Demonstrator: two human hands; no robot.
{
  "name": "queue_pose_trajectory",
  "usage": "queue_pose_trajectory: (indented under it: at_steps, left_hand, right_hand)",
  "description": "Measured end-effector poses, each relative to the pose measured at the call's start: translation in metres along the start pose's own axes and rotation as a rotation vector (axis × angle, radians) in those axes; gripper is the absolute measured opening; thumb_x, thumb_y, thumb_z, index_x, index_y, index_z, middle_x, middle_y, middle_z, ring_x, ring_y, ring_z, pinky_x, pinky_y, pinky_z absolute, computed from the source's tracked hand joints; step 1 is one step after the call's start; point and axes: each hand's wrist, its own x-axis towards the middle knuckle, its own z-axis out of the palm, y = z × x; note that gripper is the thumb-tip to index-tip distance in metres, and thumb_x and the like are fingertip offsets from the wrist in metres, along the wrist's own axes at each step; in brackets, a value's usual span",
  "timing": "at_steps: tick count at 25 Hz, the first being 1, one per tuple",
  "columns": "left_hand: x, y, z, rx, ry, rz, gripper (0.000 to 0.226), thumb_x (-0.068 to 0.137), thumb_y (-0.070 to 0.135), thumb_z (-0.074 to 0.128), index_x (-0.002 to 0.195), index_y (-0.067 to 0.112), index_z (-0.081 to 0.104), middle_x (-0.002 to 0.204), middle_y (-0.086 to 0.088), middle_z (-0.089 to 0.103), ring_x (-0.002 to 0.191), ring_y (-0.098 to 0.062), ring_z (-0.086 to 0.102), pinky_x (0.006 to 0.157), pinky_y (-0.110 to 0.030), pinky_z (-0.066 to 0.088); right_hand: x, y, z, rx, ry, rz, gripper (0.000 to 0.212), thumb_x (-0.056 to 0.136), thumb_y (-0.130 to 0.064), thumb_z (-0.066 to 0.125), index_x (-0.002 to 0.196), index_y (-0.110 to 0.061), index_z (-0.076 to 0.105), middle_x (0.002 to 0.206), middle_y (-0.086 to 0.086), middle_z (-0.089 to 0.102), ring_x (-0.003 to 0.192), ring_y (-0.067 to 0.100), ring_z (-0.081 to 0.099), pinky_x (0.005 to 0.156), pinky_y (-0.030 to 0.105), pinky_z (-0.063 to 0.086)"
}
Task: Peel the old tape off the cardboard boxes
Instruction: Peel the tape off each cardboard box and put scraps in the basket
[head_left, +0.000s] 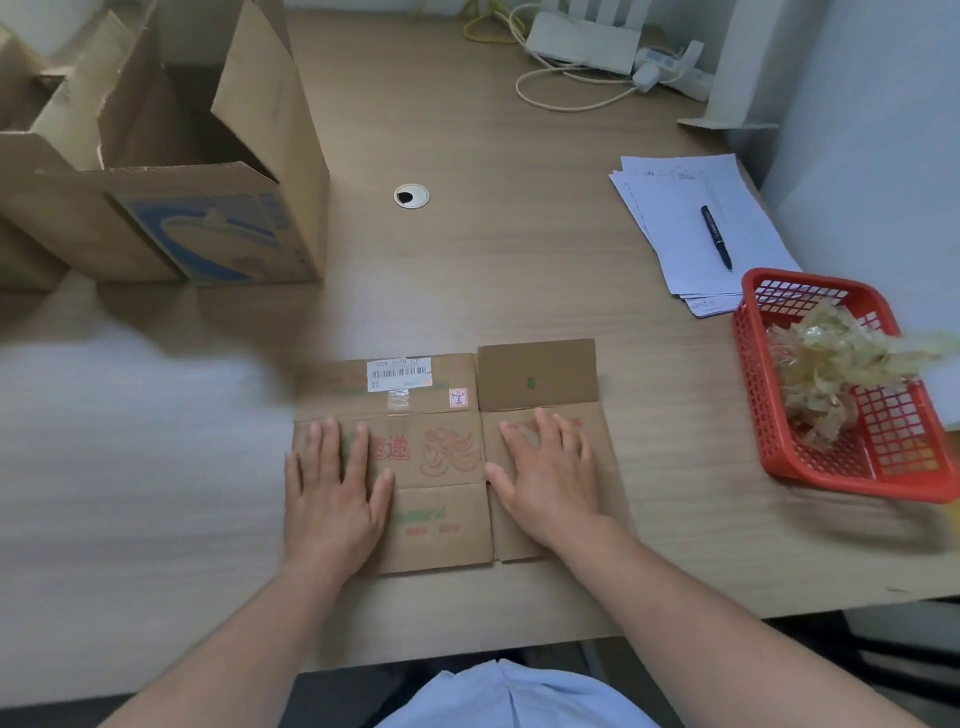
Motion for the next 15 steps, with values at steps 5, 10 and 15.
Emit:
queue_pose_trajectory:
  at_steps: [5, 10, 15]
  left_hand:
    - [0.001, 0.004, 0.006, 0.012, 0.067, 0.009, 0.077, 0.088, 0.056, 0.012, 0.148, 0.014, 0.032, 0.158, -0.015, 0.017, 0.147, -0.030, 0.011, 0.118, -0.047, 0.001]
    - [0.000, 0.003, 0.012, 0.023, 0.165, 0.051, 0.069, 0.089, 0.049, 0.029, 0.142, 0.008, 0.044, 0.152, -0.020, 0.031, 0.142, -0.034, 0.024, 0.115, -0.051, 0.012]
    - [0.007, 0.001, 0.009, 0.032, 0.138, 0.047, 0.070, 0.088, 0.051, 0.027, 0.143, 0.010, 0.043, 0.153, -0.018, 0.030, 0.143, -0.031, 0.022, 0.115, -0.049, 0.011]
  right_hand:
    - [0.029, -0.025, 0.003, -0.089, 0.012, -0.271, 0.082, 0.091, -0.065, 0.023, 0.151, -0.018, -0.007, 0.159, 0.000, -0.016, 0.145, 0.019, -0.018, 0.113, 0.044, -0.018]
    - [0.037, -0.027, 0.020, -0.152, 0.066, -0.311, 0.082, 0.087, -0.066, 0.015, 0.152, -0.017, 0.005, 0.160, 0.001, 0.000, 0.147, 0.024, -0.006, 0.116, 0.051, -0.008]
    - [0.039, -0.032, 0.018, -0.136, 0.073, -0.302, 0.082, 0.086, -0.065, 0.021, 0.151, -0.016, 0.021, 0.159, 0.002, 0.014, 0.147, 0.025, 0.006, 0.117, 0.053, 0.001]
